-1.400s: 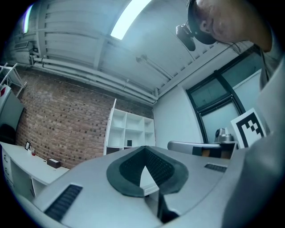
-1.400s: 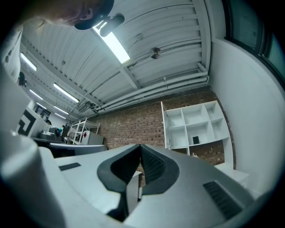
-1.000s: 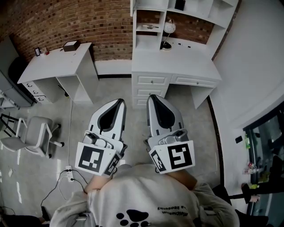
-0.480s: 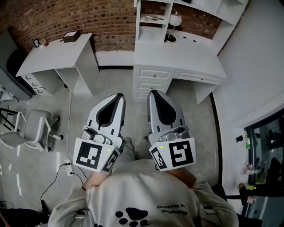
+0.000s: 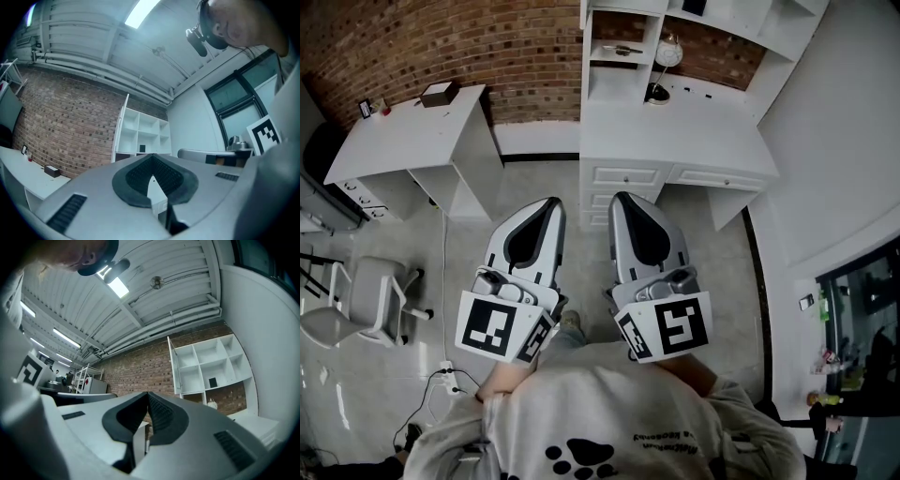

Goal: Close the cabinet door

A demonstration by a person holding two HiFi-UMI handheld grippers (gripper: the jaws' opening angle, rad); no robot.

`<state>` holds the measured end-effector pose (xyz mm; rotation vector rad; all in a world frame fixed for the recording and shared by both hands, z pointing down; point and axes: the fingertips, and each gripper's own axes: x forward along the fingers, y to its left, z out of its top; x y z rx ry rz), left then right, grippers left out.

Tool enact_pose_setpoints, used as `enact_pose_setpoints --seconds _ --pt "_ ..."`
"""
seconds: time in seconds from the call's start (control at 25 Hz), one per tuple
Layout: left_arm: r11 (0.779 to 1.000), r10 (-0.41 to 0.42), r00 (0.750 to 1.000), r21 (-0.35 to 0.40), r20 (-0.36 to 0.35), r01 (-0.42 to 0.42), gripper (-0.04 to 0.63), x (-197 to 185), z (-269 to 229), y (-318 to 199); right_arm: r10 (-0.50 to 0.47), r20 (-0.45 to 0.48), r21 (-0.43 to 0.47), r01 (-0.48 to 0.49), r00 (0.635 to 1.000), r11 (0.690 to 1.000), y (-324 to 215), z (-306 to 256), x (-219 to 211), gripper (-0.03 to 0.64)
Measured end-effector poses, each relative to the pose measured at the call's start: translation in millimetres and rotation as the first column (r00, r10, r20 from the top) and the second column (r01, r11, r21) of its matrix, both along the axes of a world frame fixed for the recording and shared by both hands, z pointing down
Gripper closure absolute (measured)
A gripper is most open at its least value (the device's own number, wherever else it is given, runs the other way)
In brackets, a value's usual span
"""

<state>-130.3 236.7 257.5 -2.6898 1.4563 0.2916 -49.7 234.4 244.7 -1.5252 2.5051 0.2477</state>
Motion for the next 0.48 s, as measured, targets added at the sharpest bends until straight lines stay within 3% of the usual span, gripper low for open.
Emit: enact_pose_setpoints --seconds 0.48 --pt "0.996 0.071 0.997 0.048 0.006 -0.071 0.589 -31.5 -9.6 -110.0 0.052 -0.009 0.047 -0.051 0.999 0.998 -104.6 -8.8 -36.2 0.598"
